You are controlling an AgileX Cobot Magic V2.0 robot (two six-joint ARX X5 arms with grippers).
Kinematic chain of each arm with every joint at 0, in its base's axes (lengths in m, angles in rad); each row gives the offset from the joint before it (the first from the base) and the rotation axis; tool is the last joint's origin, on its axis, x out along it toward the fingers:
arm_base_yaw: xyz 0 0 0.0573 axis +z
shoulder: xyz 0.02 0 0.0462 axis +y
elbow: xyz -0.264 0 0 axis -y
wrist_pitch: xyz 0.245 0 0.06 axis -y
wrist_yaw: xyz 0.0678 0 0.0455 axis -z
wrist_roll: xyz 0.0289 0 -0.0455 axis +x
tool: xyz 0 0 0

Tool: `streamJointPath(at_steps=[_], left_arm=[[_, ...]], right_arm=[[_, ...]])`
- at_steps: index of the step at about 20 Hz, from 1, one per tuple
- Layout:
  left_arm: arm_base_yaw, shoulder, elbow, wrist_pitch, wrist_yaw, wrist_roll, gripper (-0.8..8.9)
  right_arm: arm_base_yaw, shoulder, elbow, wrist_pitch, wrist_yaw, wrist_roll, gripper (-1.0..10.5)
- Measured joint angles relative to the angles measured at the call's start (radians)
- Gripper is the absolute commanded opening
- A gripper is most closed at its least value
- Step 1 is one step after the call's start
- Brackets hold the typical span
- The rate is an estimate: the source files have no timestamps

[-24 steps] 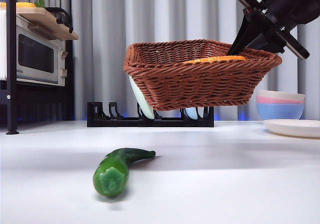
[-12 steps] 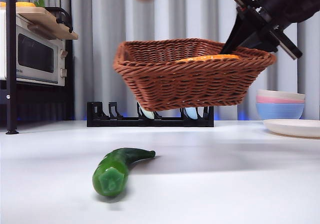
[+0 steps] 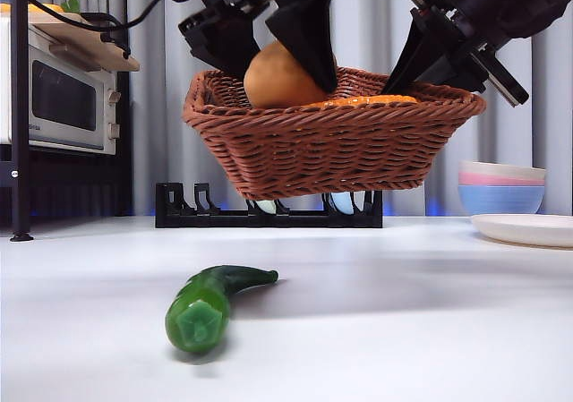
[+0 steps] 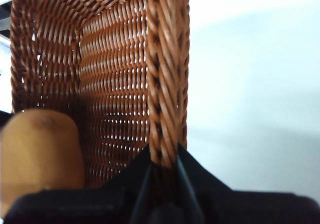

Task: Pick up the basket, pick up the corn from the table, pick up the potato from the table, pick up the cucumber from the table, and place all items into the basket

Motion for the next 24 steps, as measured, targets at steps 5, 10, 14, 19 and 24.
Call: streamJointPath(at_steps=[5,10,14,19,24], left_arm=[[-0.002,0.001,0.001,-0.059,-0.002,0.018,4.73],[-0.002,0.001,0.001,-0.090,-0.002,0.021,5.74],[-0.002,-0.001,0.087,-0.204,-0.002,-0.004,5.74],[-0.034,-0.135,0.330,-0.461,-0.001,-0.026,5.69],[-0.093,-0.273,0.370,-0.765,0.002,-0.102,5.65]], right_arm=[[0.000,0.000,0.000,0.000,0.000,0.000,-0.1],[0.000,0.000,0.000,0.000,0.000,0.000,-0.1],[0.000,0.000,0.000,0.000,0.000,0.000,-0.1],[-0.025,0.000,0.000,0.006,-0.003,0.000,-0.1],[-0.090,0.000,0.017,0.024,-0.001,0.000,-0.1]])
